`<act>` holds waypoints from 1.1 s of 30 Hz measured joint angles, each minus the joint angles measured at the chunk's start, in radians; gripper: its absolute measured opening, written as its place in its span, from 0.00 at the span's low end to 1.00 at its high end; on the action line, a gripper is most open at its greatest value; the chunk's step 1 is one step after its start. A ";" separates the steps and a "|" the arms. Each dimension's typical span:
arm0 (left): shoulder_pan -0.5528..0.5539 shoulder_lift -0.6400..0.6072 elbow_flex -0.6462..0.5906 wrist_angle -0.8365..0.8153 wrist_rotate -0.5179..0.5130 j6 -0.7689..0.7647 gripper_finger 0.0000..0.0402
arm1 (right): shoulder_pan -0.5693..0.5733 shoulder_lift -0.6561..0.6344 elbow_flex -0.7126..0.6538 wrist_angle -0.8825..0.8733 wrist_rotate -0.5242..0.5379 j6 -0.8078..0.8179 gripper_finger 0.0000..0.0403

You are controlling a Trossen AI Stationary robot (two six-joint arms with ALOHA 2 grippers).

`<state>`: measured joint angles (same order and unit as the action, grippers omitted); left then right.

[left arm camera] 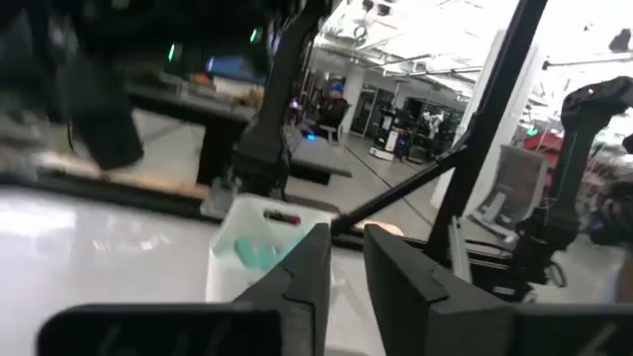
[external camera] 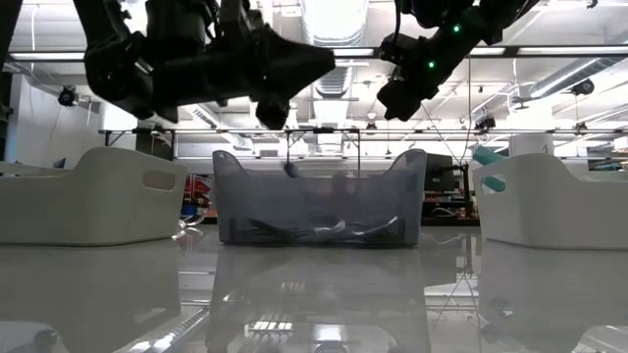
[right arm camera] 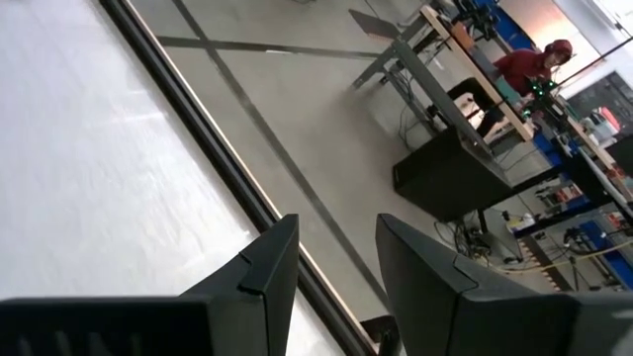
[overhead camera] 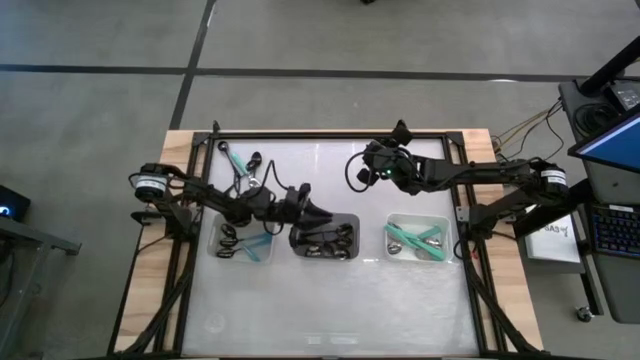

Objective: Sort silverware by color (type)
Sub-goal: Put the black spoon into the black bin, then put the green spoon into the white bin

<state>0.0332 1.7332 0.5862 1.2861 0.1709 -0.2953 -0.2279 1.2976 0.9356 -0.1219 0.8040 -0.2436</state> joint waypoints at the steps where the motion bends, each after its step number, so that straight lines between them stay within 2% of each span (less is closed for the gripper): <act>1: 0.001 0.000 0.009 0.000 -0.001 0.021 0.13 | 0.000 0.000 0.000 0.000 0.000 0.000 0.32; 10: 0.017 -0.004 0.075 -0.003 -0.010 0.203 0.18 | 0.000 0.000 0.000 -0.001 0.000 -0.002 0.32; 13: 0.051 -0.038 0.070 -0.073 -0.074 0.206 0.18 | 0.000 0.000 0.000 -0.002 0.000 -0.001 0.32; 16: 0.104 -0.123 0.049 -0.294 -0.164 0.174 0.18 | 0.000 0.000 0.000 -0.012 0.000 -0.002 0.32; 22: 0.258 -0.353 0.041 -0.957 -0.340 0.069 0.18 | -0.002 0.000 0.000 -0.023 0.000 0.002 0.32; 28: 0.441 -0.517 0.041 -1.487 -0.348 -0.108 0.18 | -0.002 0.000 0.000 -0.023 -0.001 0.044 0.32; 33: 0.566 -0.563 0.040 -1.695 -0.348 -0.186 0.18 | -0.002 0.000 0.000 -0.023 -0.001 0.102 0.32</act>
<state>0.5989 1.1703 0.6258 -0.4090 -0.1773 -0.4813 -0.2298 1.2980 0.9352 -0.1448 0.8034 -0.1418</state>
